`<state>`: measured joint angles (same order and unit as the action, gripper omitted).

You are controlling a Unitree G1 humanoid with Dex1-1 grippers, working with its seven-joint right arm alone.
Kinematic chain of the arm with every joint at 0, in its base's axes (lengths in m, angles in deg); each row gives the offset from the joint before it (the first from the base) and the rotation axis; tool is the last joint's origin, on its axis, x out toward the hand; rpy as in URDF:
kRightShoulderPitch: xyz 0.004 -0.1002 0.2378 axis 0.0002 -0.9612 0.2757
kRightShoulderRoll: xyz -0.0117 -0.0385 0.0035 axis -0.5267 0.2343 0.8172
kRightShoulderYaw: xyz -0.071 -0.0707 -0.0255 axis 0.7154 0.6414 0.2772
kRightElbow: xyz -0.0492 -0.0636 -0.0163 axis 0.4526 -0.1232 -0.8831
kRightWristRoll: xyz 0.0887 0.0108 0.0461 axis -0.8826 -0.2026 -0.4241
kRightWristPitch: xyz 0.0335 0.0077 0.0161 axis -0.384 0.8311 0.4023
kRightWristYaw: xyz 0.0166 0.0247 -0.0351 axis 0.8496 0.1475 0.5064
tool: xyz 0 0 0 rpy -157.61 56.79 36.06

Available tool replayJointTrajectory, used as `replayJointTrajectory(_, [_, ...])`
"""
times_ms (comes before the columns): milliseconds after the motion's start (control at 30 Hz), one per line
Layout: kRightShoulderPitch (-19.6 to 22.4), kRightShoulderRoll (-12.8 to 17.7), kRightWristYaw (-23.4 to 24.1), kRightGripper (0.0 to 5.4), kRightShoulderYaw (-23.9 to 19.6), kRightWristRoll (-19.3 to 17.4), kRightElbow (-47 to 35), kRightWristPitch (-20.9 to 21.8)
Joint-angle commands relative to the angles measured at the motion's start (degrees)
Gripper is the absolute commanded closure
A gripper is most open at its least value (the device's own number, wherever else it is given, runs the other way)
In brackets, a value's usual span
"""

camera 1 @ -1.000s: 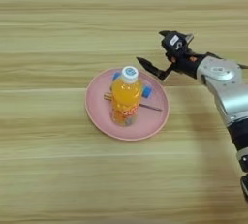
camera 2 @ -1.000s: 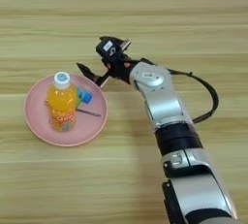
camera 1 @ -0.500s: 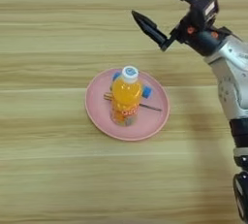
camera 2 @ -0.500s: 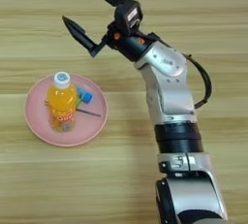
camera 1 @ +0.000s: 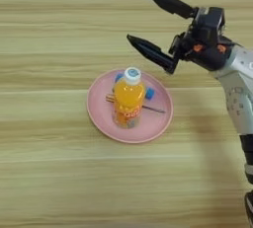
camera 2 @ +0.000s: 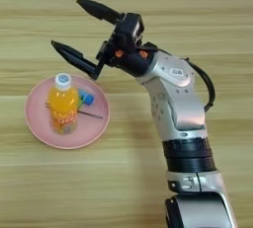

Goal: Move the objects on the table

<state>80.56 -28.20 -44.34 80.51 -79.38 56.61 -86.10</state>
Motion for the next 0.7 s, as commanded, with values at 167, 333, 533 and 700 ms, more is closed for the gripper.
replayJointTrajectory(167, [0.7,3.9,-1.5,0.03,2.9,2.1,-3.3,-3.8])
replayJointTrajectory(333, [0.0,4.4,-2.2,0.03,4.6,4.7,-2.1,-4.4])
replayJointTrajectory(533, [0.2,4.6,-2.0,0.03,6.3,8.5,1.0,-4.2])
replayJointTrajectory(700, [0.3,4.3,-2.1,0.03,7.9,11.0,3.8,-4.2])
